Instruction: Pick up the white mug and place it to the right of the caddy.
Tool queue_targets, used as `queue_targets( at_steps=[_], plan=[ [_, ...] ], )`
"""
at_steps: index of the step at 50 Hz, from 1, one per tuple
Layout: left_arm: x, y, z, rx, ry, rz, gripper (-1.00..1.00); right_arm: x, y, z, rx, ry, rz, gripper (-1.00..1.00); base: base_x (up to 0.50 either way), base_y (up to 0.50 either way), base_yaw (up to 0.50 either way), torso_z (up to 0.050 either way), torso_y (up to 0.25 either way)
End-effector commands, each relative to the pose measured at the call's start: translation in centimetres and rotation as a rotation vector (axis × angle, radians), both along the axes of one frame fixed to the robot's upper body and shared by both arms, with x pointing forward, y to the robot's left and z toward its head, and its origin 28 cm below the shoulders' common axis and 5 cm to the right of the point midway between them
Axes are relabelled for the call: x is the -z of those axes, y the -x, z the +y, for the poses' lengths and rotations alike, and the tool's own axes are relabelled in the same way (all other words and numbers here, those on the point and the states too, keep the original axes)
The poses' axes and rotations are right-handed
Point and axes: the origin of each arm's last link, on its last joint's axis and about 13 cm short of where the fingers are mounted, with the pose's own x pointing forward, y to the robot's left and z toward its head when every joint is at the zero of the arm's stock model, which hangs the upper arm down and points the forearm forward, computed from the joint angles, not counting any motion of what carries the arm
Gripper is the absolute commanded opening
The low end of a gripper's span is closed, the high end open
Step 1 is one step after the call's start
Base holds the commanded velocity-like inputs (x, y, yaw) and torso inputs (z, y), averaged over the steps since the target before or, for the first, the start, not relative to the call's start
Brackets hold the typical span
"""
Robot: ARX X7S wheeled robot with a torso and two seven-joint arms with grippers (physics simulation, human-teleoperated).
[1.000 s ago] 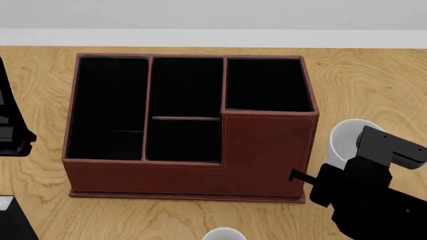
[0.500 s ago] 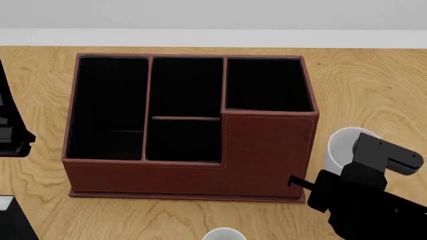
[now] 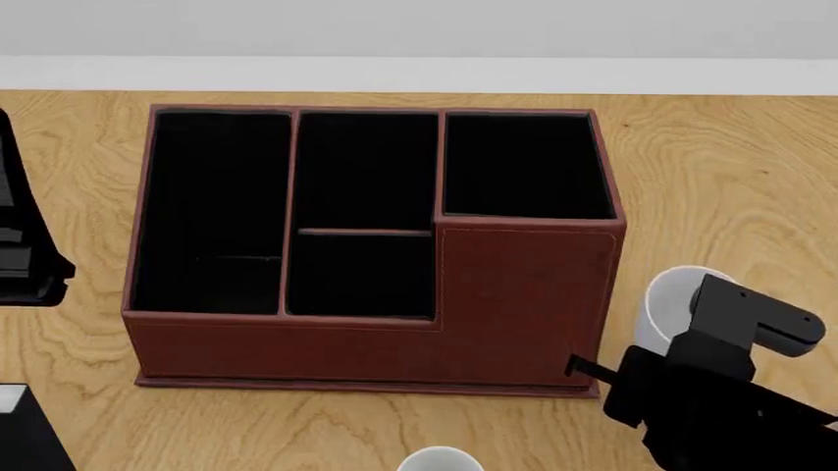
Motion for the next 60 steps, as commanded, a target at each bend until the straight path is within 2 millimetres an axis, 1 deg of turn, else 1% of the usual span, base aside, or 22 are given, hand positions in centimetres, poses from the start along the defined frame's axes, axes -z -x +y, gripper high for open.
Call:
queue_targets(
  at_steps=[1, 32, 60],
  plan=[
    [0.0, 0.0, 0.0, -0.002, -0.001, 0.001, 1.0, 0.3, -0.3, -0.3, -0.009, 0.019, -0.008, -1.0, 0.0, 0.0, 0.0, 0.0, 0.0],
    [0.3, 0.0, 0.1, -0.004, 0.001, 0.004, 1.0, 2.2, -0.8, -0.5, -0.012, 0.026, 0.022, -1.0, 0.0, 0.0, 0.0, 0.0, 0.0],
    [0.5, 0.0, 0.1, 0.0, 0.006, 0.007, 1.0, 2.9, -0.6, -0.5, -0.004, 0.019, 0.035, -1.0, 0.0, 0.0, 0.0, 0.0, 0.0]
  ],
)
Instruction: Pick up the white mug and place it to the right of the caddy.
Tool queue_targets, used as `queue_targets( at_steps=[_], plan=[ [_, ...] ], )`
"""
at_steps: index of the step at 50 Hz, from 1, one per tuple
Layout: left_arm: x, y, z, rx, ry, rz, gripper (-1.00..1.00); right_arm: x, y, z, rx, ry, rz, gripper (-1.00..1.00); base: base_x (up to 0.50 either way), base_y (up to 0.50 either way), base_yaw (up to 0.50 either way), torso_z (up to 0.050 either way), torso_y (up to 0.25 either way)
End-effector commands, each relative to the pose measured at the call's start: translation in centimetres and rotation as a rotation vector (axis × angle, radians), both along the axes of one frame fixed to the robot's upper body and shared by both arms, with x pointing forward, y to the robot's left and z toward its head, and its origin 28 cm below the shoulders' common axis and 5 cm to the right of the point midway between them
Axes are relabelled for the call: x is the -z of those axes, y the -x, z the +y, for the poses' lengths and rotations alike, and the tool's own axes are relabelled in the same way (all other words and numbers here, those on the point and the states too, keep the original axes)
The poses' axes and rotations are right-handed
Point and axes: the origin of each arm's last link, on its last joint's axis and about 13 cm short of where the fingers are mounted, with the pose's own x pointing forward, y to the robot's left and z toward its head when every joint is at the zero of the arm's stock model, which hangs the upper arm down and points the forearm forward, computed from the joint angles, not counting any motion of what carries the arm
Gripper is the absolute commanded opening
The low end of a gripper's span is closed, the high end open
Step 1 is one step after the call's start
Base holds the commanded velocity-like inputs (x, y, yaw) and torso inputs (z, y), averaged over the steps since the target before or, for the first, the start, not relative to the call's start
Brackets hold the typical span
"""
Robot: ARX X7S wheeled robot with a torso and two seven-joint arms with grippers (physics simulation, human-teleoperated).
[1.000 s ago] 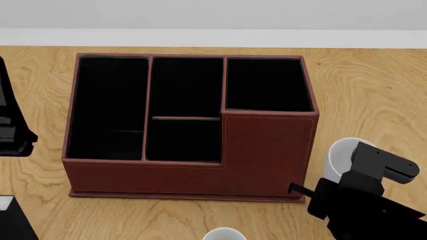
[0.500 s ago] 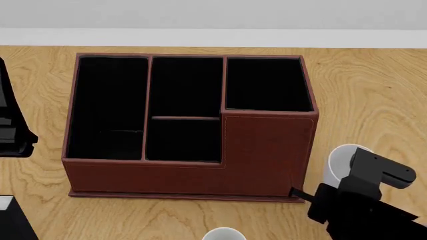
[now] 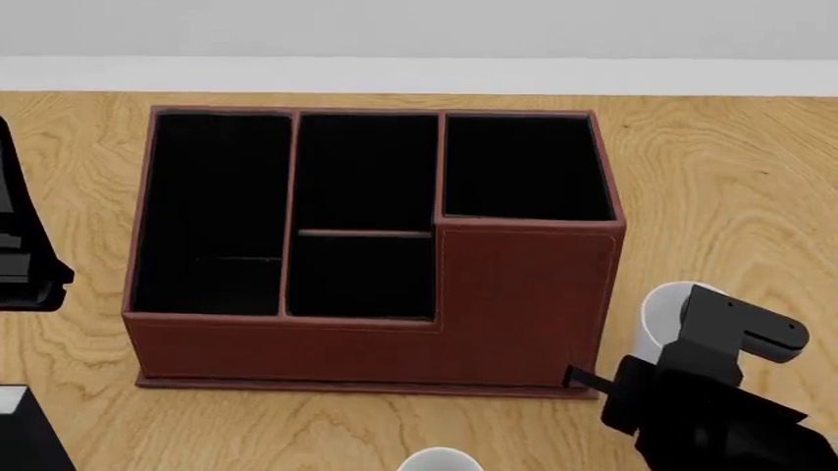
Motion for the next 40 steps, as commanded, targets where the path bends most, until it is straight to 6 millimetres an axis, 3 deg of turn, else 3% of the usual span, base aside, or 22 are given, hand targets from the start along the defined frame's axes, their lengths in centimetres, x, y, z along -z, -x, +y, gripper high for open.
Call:
queue_targets(
  at_steps=[1, 2, 26, 36, 40],
  plan=[
    [0.1, -0.1, -0.1, 0.003, 0.001, 0.002, 1.0, 0.9, 0.5, -0.4, 0.006, -0.01, 0.009, -1.0, 0.0, 0.0, 0.0, 0.0, 0.0],
    [0.0, -0.1, -0.1, 0.004, 0.001, 0.003, 1.0, 0.9, 0.5, -0.4, 0.005, -0.009, 0.009, 1.0, 0.01, 0.0, 0.0, 0.0, 0.0],
    [0.2, 0.2, 0.1, 0.0, 0.008, 0.002, 1.0, 0.5, 1.2, -0.3, 0.0, -0.016, -0.01, 1.0, 0.0, 0.0, 0.0, 0.0, 0.0],
    [0.2, 0.3, 0.2, 0.003, 0.011, -0.001, 1.0, -2.2, 3.7, -0.2, 0.021, 0.009, -0.114, 1.0, 0.0, 0.0, 0.0, 0.0, 0.0],
    [0.1, 0.5, 0.1, 0.002, 0.01, -0.003, 1.0, -4.3, 6.1, 0.2, 0.012, 0.038, -0.193, 1.0, 0.0, 0.0, 0.0, 0.0, 0.0]
  ],
)
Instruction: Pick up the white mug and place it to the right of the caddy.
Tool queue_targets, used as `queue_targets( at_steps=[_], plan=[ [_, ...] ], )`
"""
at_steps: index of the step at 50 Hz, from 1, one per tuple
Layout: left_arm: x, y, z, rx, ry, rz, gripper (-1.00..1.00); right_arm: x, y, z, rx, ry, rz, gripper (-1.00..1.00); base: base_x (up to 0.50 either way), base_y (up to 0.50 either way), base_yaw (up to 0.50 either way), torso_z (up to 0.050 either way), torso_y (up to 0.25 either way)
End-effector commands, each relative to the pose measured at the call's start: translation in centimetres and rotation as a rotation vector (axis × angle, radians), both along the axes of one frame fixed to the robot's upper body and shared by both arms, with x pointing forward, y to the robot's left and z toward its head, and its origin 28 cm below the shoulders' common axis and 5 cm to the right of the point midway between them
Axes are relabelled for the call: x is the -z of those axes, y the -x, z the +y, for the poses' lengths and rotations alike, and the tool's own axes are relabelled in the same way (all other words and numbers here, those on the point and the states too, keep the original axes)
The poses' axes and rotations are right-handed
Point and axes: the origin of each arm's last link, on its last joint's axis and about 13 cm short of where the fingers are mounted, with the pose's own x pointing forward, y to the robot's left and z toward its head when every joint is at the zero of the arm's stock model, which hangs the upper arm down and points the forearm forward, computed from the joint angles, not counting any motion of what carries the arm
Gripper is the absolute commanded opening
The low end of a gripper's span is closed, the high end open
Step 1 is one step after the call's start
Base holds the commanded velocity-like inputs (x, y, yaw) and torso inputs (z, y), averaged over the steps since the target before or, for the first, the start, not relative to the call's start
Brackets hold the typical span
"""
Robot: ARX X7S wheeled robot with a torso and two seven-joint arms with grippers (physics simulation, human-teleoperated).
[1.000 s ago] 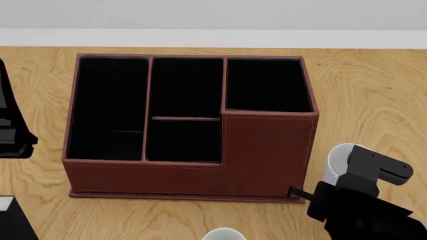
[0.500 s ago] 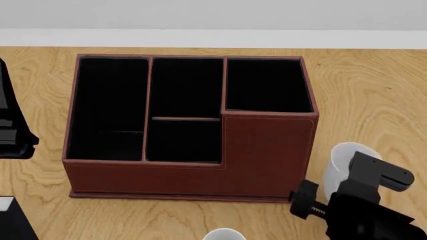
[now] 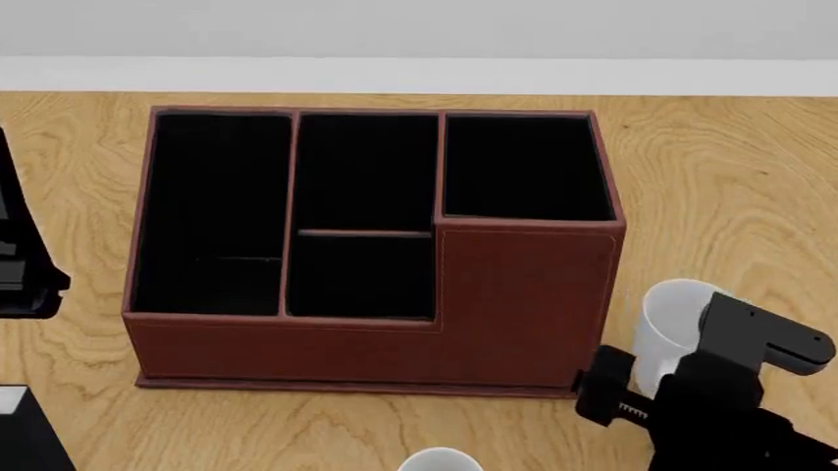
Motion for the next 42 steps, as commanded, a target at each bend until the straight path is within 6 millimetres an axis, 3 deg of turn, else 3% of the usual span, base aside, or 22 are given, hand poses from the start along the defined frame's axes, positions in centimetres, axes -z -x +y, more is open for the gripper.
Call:
queue_targets(
  at_steps=[1, 14, 30, 36, 42],
  plan=[
    [-0.2, 0.3, 0.0, 0.001, 0.002, -0.005, 1.0, -4.0, 4.6, 0.6, 0.005, 0.052, -0.141, 1.0, 0.0, 0.0, 0.0, 0.0, 0.0],
    [-0.5, 0.9, -0.2, 0.014, 0.001, -0.018, 1.0, -8.0, 12.3, 1.1, 0.009, 0.129, -0.358, 1.0, 0.0, 0.0, 0.0, 0.0, 0.0],
    [-1.0, 2.1, -0.4, 0.013, 0.0, -0.033, 1.0, -11.8, 19.6, 2.7, -0.046, 0.212, -0.592, 1.0, 0.0, 0.0, 0.0, 0.0, 0.0],
    [-0.9, 2.1, -0.5, 0.016, 0.001, -0.031, 1.0, -12.7, 22.4, 3.6, -0.054, 0.298, -0.706, 1.0, 0.0, 0.0, 0.0, 0.0, 0.0],
    [-0.8, 2.0, -0.6, 0.019, 0.003, -0.028, 1.0, -12.0, 24.2, 3.1, -0.04, 0.329, -0.772, 1.0, 0.0, 0.0, 0.0, 0.0, 0.0]
  ],
)
